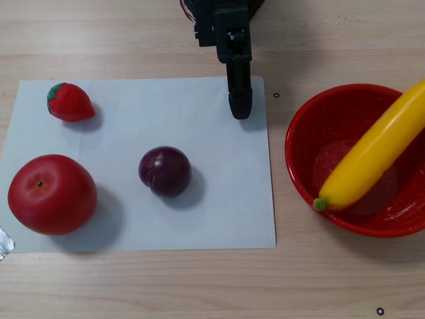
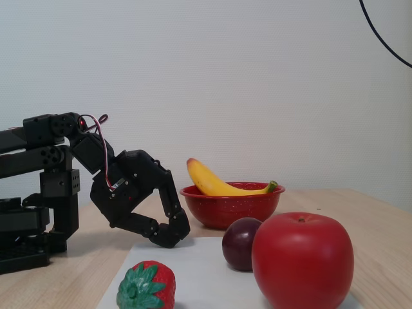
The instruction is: Grasp the banana and put it in the red bowl.
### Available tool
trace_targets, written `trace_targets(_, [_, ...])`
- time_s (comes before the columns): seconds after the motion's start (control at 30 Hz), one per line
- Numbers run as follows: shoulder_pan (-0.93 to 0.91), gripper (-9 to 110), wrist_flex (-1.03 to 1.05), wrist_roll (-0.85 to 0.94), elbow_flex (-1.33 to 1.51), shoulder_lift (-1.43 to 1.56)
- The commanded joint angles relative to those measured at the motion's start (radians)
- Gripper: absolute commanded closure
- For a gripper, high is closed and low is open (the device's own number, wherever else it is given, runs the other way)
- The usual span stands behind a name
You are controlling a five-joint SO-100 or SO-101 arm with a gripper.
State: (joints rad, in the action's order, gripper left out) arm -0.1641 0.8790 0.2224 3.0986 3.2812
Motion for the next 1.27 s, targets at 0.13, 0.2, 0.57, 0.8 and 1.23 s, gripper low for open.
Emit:
trace_targets(0.13, [0.011, 101, 0.012, -0.051, 0.005, -0.005])
trace_targets(0.2, [0.009, 101, 0.012, -0.06, 0.005, -0.005])
trace_targets(0.57, [0.0, 101, 0.015, -0.063, 0.005, -0.005])
trace_targets(0.8, [0.0, 101, 0.015, -0.064, 0.005, -0.005])
trace_targets(1.23, [0.0, 101, 0.015, -0.069, 0.005, -0.006])
